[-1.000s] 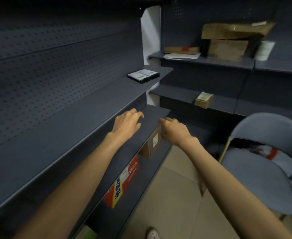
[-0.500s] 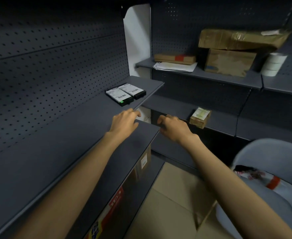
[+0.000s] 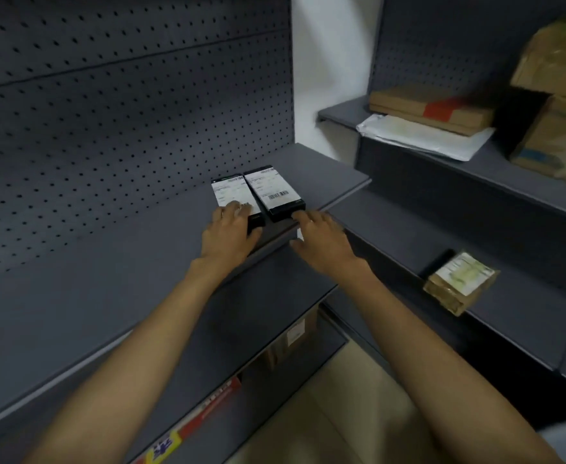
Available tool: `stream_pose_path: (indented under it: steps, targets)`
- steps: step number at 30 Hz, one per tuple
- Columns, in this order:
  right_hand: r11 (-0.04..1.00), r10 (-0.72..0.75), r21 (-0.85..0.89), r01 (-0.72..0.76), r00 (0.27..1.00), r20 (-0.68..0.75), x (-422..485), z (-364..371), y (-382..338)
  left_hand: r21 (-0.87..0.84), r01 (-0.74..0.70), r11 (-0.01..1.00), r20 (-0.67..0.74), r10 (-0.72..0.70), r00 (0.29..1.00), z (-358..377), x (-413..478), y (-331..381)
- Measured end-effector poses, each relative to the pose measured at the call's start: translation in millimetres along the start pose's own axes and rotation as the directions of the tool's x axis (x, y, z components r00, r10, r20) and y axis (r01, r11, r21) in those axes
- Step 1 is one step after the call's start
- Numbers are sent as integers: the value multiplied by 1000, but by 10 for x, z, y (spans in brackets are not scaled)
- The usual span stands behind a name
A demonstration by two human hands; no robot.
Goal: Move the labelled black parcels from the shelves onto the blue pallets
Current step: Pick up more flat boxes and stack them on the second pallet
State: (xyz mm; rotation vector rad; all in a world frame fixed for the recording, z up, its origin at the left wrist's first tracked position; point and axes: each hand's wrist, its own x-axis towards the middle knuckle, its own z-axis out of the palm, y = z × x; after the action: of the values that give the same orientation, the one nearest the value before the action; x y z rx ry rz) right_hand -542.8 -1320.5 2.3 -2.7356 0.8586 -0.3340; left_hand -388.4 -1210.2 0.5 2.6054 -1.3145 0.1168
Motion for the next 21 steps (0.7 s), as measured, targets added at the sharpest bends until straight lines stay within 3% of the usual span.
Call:
stream_pose_path:
  steps: [8, 14, 21]
  targets:
    - [999, -42, 10, 41, 996, 83, 748, 220, 20, -49, 229, 972, 120, -222, 968, 318, 332, 78]
    - [1000, 3, -24, 2, 980, 199, 1097, 323, -117, -103, 302, 948, 17, -301, 953, 243, 327, -217]
    - [994, -109, 30, 107, 991, 73, 1149, 249, -303, -254, 347, 903, -87, -379, 921, 33, 165, -388]
